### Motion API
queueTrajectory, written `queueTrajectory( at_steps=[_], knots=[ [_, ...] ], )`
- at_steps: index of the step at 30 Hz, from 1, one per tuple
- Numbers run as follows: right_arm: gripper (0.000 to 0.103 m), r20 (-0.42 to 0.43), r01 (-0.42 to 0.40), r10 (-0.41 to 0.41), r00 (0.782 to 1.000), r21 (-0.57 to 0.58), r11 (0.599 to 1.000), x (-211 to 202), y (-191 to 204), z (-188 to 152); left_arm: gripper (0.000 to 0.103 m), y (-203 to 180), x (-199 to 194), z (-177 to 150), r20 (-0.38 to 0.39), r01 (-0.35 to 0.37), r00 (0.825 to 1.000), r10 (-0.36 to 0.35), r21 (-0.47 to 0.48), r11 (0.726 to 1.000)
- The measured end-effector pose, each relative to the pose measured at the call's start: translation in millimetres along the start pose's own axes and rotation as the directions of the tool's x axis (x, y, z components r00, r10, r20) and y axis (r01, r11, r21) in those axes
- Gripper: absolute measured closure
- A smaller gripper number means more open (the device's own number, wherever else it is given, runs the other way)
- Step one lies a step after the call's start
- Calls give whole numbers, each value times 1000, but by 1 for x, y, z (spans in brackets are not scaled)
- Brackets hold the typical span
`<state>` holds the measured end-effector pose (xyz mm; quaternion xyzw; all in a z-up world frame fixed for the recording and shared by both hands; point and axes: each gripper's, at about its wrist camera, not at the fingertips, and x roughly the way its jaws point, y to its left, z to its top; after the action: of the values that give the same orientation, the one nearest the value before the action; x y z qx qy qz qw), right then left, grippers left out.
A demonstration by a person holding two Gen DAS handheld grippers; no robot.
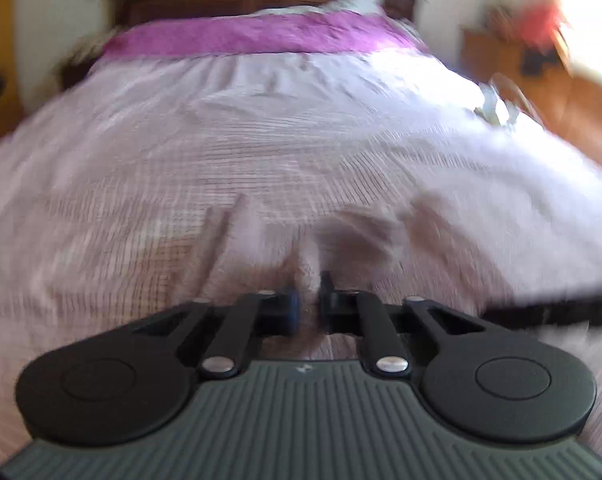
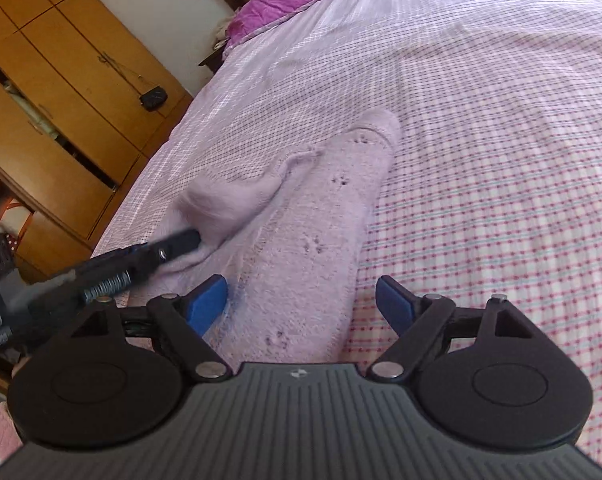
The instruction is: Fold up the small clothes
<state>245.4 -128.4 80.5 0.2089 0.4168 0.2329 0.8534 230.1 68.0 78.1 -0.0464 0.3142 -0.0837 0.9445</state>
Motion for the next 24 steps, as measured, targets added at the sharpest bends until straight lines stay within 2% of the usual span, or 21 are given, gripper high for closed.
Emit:
queueTrajectory(
  at_steps=[2,4,7,10,16,24],
  knots=[
    [16,26,-36,37,999,-28,999,1,8,-2,92,14,-14,5,70,-43,996,48,-79,996],
    [16,50,-43,48,998,-99,994,-1,23,-6,92,31,-26,7,94,-90,990,103,-139,986],
    [16,51,-43,53,997,-181,983,3,42,-10,92,55,-15,0,5,-180,983,183,-165,970],
    [13,30,1,5,1000,-200,980,11,54,-10,92,64,2,-14,-63,-203,979,195,-149,968],
    [11,-11,102,-108,994,-255,962,24,73,-11,91,67,5,-18,-57,-201,979,195,-155,967],
    [10,-15,134,-144,990,-278,951,28,77,-13,90,66,-6,-14,-57,-182,983,175,-152,972]
  ],
)
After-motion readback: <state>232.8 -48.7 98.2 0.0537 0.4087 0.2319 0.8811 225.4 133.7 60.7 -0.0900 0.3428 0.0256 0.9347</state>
